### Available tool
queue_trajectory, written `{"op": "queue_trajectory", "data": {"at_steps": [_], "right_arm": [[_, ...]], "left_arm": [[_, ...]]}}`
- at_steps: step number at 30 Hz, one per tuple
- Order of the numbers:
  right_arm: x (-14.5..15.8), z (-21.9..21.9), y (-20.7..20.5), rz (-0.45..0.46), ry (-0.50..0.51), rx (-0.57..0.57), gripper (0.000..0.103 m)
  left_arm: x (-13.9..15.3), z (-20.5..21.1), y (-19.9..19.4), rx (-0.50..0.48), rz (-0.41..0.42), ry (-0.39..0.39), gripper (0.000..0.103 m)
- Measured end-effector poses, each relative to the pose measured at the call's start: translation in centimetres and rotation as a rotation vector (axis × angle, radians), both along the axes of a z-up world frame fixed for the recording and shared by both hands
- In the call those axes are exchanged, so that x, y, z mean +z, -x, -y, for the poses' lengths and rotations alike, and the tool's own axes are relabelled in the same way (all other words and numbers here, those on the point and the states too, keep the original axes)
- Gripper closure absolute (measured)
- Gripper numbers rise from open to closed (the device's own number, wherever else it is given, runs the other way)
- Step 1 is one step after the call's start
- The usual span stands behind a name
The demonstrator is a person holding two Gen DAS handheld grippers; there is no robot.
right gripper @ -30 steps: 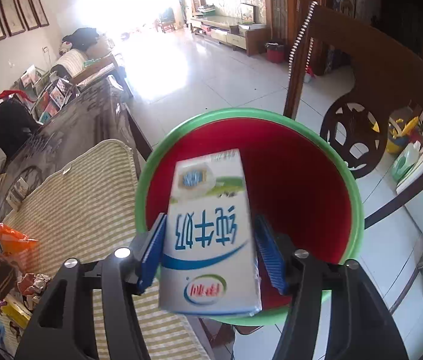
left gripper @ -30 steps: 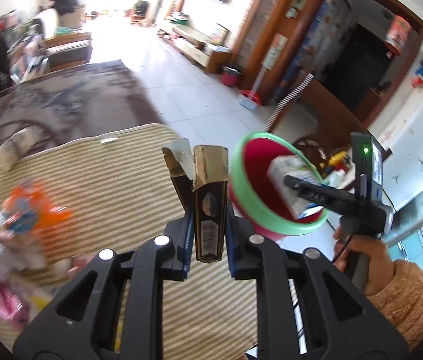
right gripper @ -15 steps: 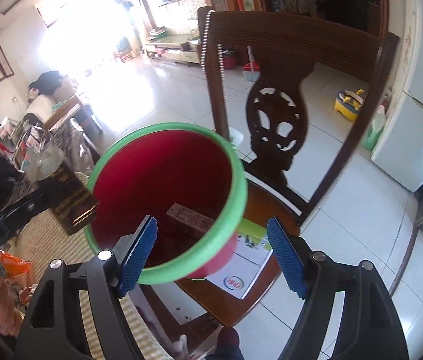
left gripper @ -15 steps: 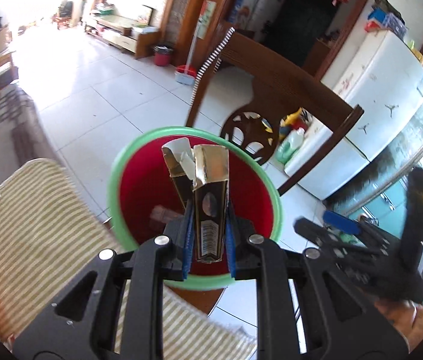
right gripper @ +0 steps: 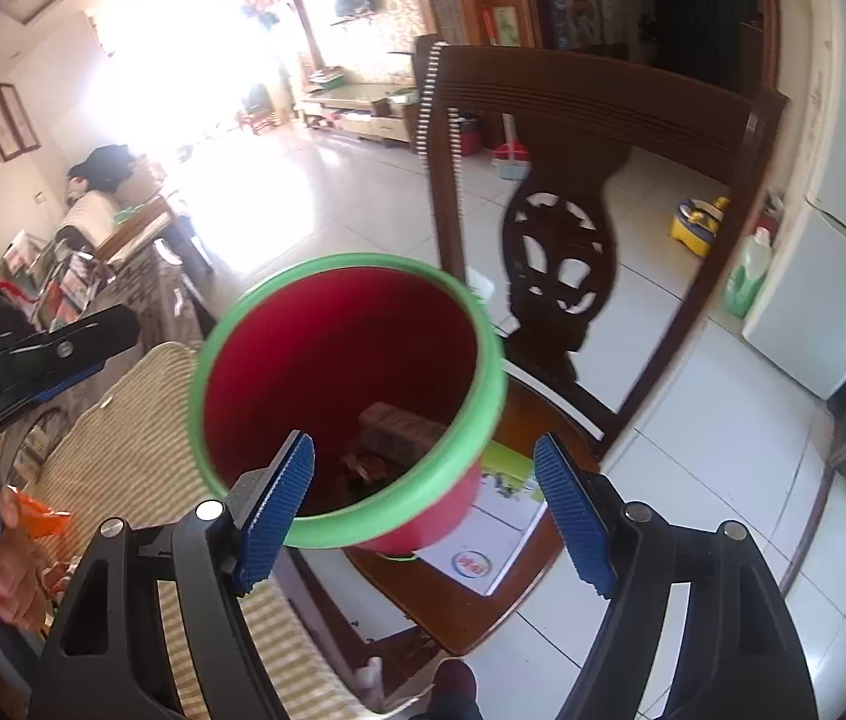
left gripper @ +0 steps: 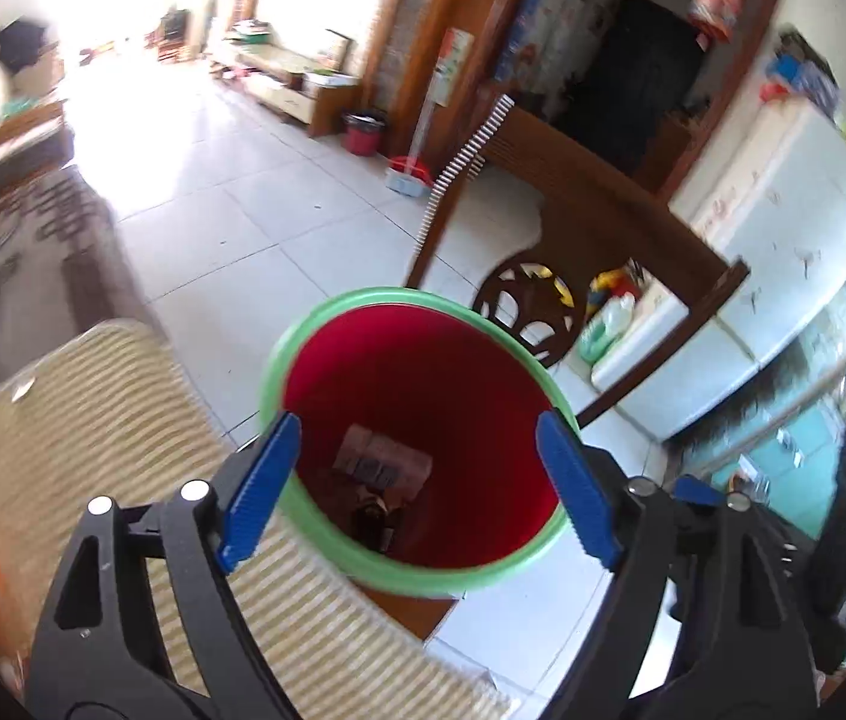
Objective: Collect trash
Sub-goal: 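Carry both items to the red bucket and open both grippers to drop them, then grasp the orange chip bag with the right gripper while the left grasps the pink bag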
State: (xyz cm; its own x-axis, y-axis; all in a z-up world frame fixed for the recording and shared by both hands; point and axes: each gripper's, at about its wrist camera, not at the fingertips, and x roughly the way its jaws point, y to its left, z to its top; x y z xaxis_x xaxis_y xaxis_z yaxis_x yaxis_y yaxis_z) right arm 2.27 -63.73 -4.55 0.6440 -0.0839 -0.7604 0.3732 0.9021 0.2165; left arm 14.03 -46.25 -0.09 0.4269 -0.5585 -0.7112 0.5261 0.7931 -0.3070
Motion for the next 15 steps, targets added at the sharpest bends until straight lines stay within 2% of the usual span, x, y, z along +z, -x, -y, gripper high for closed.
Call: {"op": "queue_trajectory", "data": {"at_steps": [3,8,15], "right_arm": [[0.5,-2.6,-1.5,0.015,0.011,0.073,0.029],[0.5,-8.0,-4.0,0.013,0.015,0.204,0.028],[0.2,-17.2,-5.9,0.001,0.038,0.366,0.028]], "left_arm": [[0.5,-5.1,1.4,0.117,-0.027,0.044,0.020],[0.5,-12.2,3.4,0.274,-0.019,0.016,0.020],[0.0,-23.5,5.4,0.479,-0.028,0.028,0.020]]}}
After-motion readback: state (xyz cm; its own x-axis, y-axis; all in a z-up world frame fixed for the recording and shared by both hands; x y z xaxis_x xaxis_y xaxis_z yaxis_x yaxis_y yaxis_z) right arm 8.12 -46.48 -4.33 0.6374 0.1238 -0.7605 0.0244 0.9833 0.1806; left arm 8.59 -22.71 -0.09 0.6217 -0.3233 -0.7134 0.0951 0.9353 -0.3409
